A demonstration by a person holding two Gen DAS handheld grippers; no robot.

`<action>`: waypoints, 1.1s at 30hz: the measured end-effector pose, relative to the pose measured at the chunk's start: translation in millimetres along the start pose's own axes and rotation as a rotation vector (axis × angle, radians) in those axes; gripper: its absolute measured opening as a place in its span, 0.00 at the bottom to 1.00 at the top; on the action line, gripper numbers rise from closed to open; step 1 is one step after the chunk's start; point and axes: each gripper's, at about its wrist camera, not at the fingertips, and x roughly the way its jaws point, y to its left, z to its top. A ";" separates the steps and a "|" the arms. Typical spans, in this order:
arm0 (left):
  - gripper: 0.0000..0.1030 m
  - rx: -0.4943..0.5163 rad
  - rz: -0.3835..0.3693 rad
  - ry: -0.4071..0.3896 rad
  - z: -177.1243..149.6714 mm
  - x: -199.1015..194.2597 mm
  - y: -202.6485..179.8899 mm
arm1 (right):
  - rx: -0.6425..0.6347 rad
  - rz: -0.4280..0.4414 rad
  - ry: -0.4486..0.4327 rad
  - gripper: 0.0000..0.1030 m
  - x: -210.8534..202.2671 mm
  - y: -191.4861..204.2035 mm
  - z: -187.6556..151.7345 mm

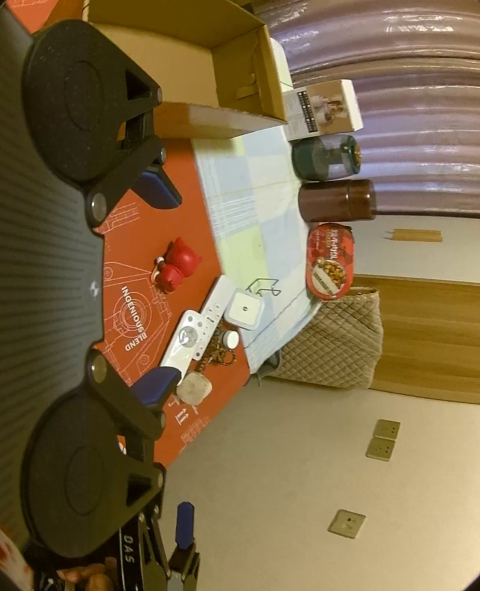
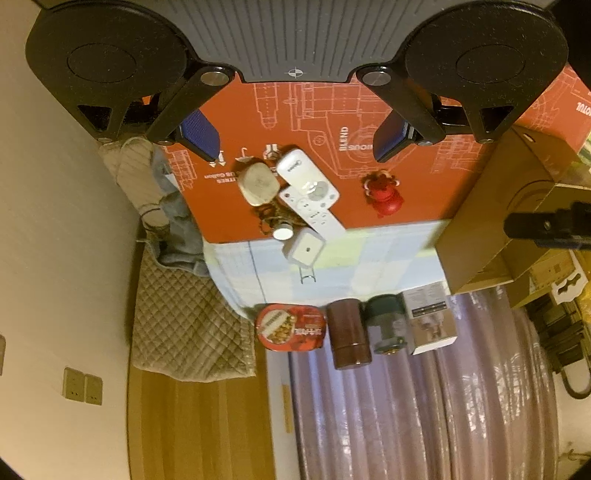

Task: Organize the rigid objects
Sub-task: 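Move both tools back over the table toward the remaining items, then grasp the white Midea remote with the right gripper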

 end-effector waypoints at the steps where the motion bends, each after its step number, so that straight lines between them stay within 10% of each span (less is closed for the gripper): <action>1: 0.87 0.001 0.005 0.003 -1.4 3.3 -1.1 | 0.003 -0.001 0.002 0.85 2.2 -0.2 1.9; 33: 0.87 0.037 0.062 0.093 -23.1 104.5 11.2 | -0.346 0.082 0.134 0.69 128.4 13.8 17.7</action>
